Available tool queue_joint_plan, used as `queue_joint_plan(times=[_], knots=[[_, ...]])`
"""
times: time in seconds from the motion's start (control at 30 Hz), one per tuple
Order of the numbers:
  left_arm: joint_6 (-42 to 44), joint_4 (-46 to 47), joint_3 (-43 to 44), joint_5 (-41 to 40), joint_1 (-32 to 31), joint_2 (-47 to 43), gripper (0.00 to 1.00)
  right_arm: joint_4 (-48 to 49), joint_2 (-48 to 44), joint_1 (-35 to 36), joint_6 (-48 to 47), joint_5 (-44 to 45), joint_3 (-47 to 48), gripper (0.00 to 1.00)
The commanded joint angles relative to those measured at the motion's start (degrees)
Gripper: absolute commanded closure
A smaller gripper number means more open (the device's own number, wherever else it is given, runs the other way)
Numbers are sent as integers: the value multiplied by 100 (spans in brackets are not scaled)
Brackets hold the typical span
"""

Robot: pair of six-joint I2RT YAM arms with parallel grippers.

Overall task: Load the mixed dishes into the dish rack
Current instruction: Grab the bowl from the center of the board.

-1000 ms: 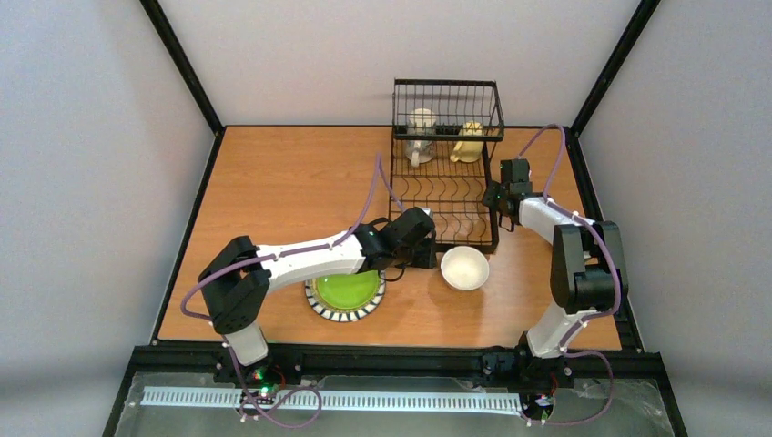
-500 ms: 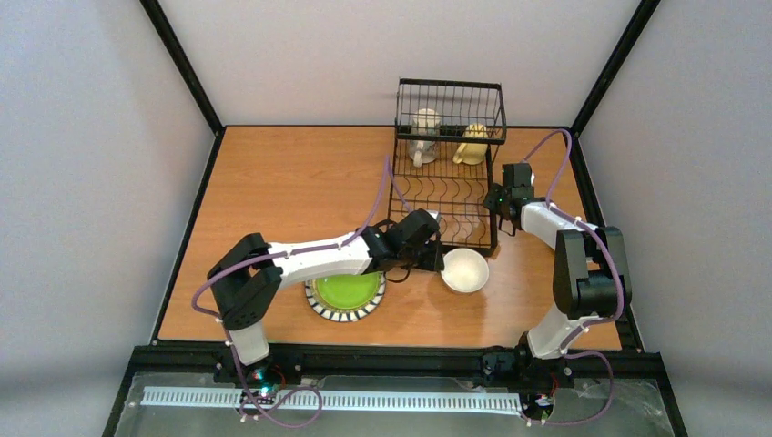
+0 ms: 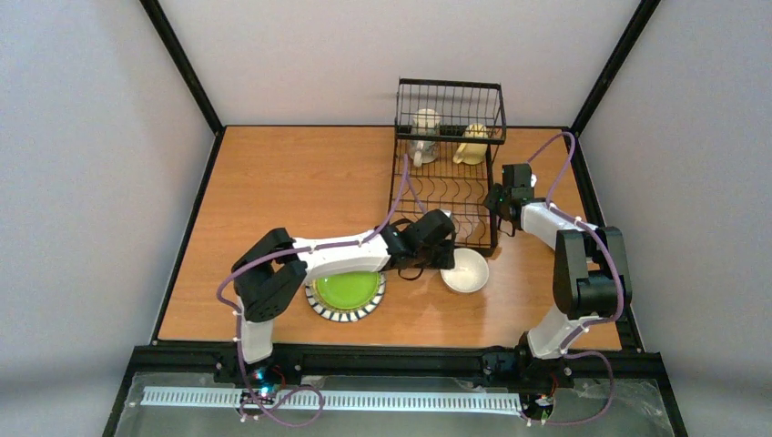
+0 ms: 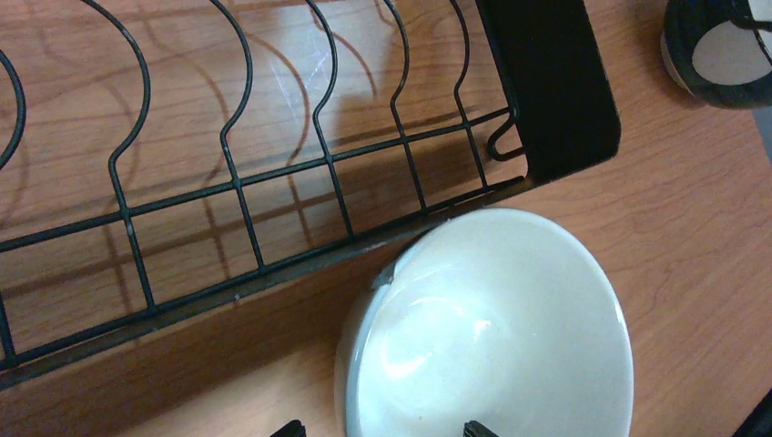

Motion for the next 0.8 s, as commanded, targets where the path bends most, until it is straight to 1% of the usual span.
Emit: queue_joint_plan(times=[0.0, 0.07, 0.13, 0.17, 0.3, 0.37, 0.43, 0.57, 0.7, 0.77], knots=[[-48, -169, 327, -347, -95, 238, 3, -659, 47, -196, 413, 616, -268, 61], [-103, -233, 370, -427, -97, 311, 5, -650, 37, -192, 393, 600, -278, 57], [-172, -308, 382, -540, -95, 357, 7, -611, 19, -196, 377, 578, -293, 49], [-200, -344, 366, -597, -98, 367, 8, -594, 12, -199, 367, 555, -298, 47], [-277, -399, 343, -793, -96, 398, 16, -555, -55, -195, 357, 555, -331, 44], [-289, -416, 352, -883, -103, 414, 19, -540, -111, -195, 335, 562, -349, 37], [-280, -385, 361, -900, -103, 437, 25, -537, -172, -196, 317, 587, -370, 36], [-241, -327, 394, -867, -116, 498, 39, -548, -295, -197, 263, 625, -368, 34], [-162, -334, 501, -841, -169, 585, 56, -594, -428, -192, 211, 660, -337, 34], [-147, -343, 556, -792, -179, 660, 61, -626, -474, -197, 191, 678, -297, 33]])
